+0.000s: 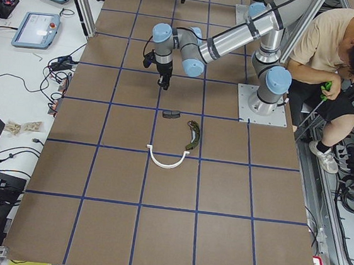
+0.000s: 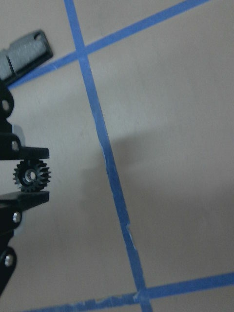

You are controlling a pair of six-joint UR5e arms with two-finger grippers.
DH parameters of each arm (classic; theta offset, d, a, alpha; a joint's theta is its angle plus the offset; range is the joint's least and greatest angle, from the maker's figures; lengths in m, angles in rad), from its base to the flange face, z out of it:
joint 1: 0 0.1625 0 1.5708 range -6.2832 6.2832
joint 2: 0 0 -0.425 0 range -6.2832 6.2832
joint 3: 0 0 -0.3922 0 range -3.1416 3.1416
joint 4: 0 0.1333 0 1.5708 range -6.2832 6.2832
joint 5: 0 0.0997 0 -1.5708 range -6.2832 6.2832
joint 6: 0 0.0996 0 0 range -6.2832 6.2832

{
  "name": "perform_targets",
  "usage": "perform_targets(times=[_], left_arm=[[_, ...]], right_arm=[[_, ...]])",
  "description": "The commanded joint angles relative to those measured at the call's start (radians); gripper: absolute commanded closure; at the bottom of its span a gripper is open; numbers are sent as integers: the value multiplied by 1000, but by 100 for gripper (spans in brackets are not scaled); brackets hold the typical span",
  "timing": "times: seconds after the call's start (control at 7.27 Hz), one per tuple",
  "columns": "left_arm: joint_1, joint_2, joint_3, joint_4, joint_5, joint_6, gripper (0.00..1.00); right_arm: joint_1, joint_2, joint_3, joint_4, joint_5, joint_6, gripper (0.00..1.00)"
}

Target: Place bearing gear from tray to pile

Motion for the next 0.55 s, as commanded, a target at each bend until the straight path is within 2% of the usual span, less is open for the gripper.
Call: perform_targets(times=[0.0,0.14,0.28,0.41], left_arm=[[187,-7,0,4,-5,206,100],[239,-26,-2,8,-7,240,100],[256,-35,-14,19,-5,248,100],[259,-38,-37,31,-2,248,100]], right_arm=[[304,22,-19,-38,11,460,100],[401,86,-51,-99,9,558,99],[491,134,-80,-118,9,702,99],[563,162,-123,-134,11,761,97]])
